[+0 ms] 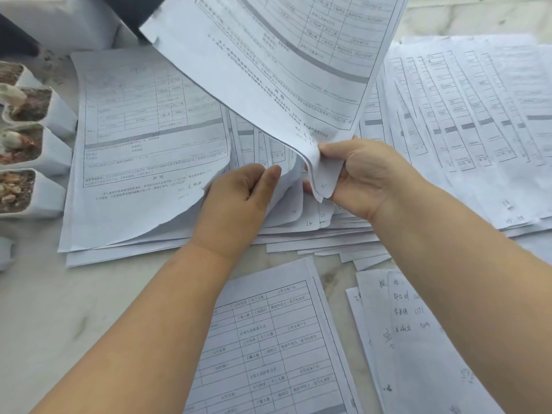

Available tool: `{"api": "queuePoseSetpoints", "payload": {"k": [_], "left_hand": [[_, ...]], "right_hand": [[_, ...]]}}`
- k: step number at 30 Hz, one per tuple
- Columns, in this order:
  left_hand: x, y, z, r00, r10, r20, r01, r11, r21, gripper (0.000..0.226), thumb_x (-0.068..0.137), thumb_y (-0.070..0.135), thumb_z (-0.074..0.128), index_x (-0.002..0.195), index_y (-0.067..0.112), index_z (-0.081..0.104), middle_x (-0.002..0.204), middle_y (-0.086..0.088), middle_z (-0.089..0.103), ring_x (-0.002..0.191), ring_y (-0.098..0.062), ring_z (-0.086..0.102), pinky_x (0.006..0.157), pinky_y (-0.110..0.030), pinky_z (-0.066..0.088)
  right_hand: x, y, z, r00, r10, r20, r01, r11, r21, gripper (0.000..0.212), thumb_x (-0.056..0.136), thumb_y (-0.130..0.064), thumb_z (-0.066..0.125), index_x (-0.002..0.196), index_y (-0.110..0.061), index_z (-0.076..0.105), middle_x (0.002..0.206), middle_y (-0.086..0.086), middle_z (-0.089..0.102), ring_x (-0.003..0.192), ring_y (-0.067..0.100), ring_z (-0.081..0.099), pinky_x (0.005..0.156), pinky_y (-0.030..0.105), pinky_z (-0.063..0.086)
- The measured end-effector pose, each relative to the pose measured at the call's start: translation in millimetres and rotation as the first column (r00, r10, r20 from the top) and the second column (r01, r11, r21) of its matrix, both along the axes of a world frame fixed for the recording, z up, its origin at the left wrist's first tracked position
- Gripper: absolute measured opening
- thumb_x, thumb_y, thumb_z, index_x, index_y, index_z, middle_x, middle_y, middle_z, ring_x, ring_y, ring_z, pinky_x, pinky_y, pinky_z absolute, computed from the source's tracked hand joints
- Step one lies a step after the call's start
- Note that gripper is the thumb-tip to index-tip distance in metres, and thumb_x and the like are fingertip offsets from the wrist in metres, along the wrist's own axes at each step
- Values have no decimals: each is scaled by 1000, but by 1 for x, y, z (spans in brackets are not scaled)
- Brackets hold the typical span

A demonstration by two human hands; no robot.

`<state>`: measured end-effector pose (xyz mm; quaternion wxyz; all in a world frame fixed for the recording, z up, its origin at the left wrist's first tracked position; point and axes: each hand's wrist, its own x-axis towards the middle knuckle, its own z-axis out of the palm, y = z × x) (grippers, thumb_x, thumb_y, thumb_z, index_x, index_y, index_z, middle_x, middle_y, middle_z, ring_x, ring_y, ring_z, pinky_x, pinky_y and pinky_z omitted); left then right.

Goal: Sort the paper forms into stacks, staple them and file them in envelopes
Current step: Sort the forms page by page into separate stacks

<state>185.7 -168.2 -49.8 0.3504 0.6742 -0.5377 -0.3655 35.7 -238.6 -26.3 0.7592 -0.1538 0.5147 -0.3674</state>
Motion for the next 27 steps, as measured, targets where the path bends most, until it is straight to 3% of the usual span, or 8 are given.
{"api": "queuePoseSetpoints", "payload": {"k": [6,11,13,15,19,22,25,27], "left_hand": [[4,4,2,991,42,-128,-40,999,22,23,89,15,68,76,9,49,47,0,49,39,-16,47,44,-20,38],[10,11,3,997,-69,45,73,993,-89,21,92,3,53,89,21,65,52,-4,49,44,-10,41,49,-19,36],[10,13,3,992,-96,84,103,992,-79,27,92,2,50,92,21,70,54,6,54,47,-5,44,50,-13,33],[11,12,5,977,-144,157,156,985,-67,30,90,8,46,94,22,72,63,18,56,58,3,50,56,-14,37],[0,17,6,881,-182,436,209,978,-13,28,82,46,49,94,29,68,84,10,56,68,-6,50,63,-28,44],[-9,23,0,801,-80,594,215,963,-161,33,78,50,58,98,24,62,91,6,57,77,-15,54,62,-27,40],[-13,29,-12,751,28,659,232,924,-305,60,75,15,66,130,18,43,113,-4,55,103,-26,51,96,-38,40],[-12,35,-12,725,111,680,195,914,-357,83,70,-4,64,143,17,30,133,-6,51,129,-29,39,118,-42,18]], "right_hand": [[-1,2,0,1000,1,23,-1,1000,20,36,93,10,42,125,1,57,120,19,67,84,28,68,68,39,58],[-2,3,-2,1000,-17,26,17,1000,6,33,93,11,43,120,1,59,112,16,69,65,20,68,96,52,51],[-2,3,-3,1000,-15,23,15,1000,-1,34,93,11,42,121,0,58,116,16,69,75,24,70,97,52,51],[-2,3,-4,999,-10,32,10,1000,-1,37,93,11,42,124,0,58,119,17,68,96,31,70,96,52,51],[1,4,1,999,7,54,-5,999,-46,38,93,10,43,127,1,57,104,13,70,67,20,70,96,50,51],[2,3,5,998,37,51,-33,997,-73,38,92,10,45,127,0,58,118,17,68,88,26,72,98,52,49],[3,3,7,998,25,65,-21,997,-71,37,91,11,47,125,2,58,119,20,68,108,35,66,98,56,49],[5,3,11,995,13,95,-7,998,-63,37,91,11,47,125,2,58,118,19,68,102,33,69,97,55,50]]}}
